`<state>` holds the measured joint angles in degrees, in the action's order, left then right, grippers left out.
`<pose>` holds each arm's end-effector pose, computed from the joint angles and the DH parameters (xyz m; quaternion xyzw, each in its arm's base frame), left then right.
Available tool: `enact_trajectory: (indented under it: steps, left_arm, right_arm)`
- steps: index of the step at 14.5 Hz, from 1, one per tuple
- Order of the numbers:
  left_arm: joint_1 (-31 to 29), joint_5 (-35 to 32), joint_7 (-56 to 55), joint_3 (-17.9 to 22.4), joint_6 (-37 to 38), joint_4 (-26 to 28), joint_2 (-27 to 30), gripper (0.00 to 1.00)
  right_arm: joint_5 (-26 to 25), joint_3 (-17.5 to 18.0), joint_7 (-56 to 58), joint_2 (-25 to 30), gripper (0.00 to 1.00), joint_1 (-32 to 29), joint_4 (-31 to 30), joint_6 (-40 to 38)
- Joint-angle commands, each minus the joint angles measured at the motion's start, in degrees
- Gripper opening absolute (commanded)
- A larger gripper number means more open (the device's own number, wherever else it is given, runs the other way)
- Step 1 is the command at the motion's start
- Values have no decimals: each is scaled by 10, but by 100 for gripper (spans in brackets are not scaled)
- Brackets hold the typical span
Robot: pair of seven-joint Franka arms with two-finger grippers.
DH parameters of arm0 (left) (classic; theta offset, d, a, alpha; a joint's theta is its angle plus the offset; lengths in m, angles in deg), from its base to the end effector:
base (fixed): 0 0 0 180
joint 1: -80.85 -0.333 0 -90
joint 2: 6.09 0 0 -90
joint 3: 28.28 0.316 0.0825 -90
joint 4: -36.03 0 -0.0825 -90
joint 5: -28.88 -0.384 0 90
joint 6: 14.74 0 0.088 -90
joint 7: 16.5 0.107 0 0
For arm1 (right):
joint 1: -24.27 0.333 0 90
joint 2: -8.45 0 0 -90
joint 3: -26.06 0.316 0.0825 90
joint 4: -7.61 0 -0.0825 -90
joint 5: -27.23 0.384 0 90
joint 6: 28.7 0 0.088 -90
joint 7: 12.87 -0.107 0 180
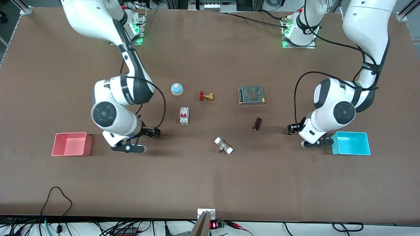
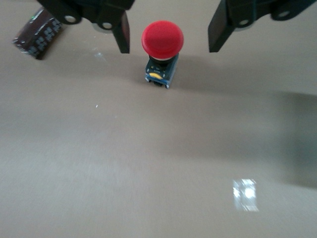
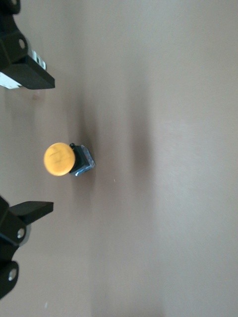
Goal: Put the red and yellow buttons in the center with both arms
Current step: 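Set both buttons on the table and open both grippers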
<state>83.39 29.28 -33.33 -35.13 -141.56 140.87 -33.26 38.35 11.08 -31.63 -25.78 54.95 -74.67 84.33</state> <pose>0.6286 -0.0993 0.2682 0.9960 0.0723 -0.0494 0.0195 0.6680 0.2353 0.3485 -0.9986 0.0462 0.0232 0.0086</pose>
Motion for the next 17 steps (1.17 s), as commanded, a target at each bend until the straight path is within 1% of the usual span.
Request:
enact_trajectory:
  steps: [1,4,5,6,8,10,11,12,13,14,16,17]
  left_arm:
    - [-4,-1,3,8,25,3,59,87]
    - [-23,-1,18,10,46,3,108,99]
    - [-32,-1,33,10,63,3,127,100]
    - [-33,-1,36,10,74,3,138,100]
    - [-37,-1,39,10,81,2,155,100]
    - [-42,-1,42,10,92,2,165,100]
    - [-47,-1,51,10,94,2,172,100]
    - [-54,-1,62,9,101,2,178,100]
    - [-56,-1,75,10,112,2,190,100]
    - [-56,-1,96,18,121,2,200,100]
    - [-47,-1,135,51,141,2,226,100]
    - [-42,-1,153,61,154,2,240,100]
  right_arm:
    - [3,-22,10,67,100,-6,-14,-34]
    - [3,-46,10,120,100,-8,-13,-81]
    - [2,-60,10,130,100,-8,5,-111]
    - [2,-74,21,130,100,-8,21,-138]
    - [4,-109,80,130,100,-8,46,-186]
    - [0,-134,133,143,100,-7,46,-189]
    - [0,-138,153,152,100,-18,46,-196]
    - [3,-132,170,158,100,-47,46,-209]
    - [4,-117,186,166,100,-79,45,-216]
    - [-5,-89,202,177,100,-113,43,-222]
    - [-37,-42,210,191,100,-164,42,-233]
    - [-63,0,208,202,100,-195,36,-233]
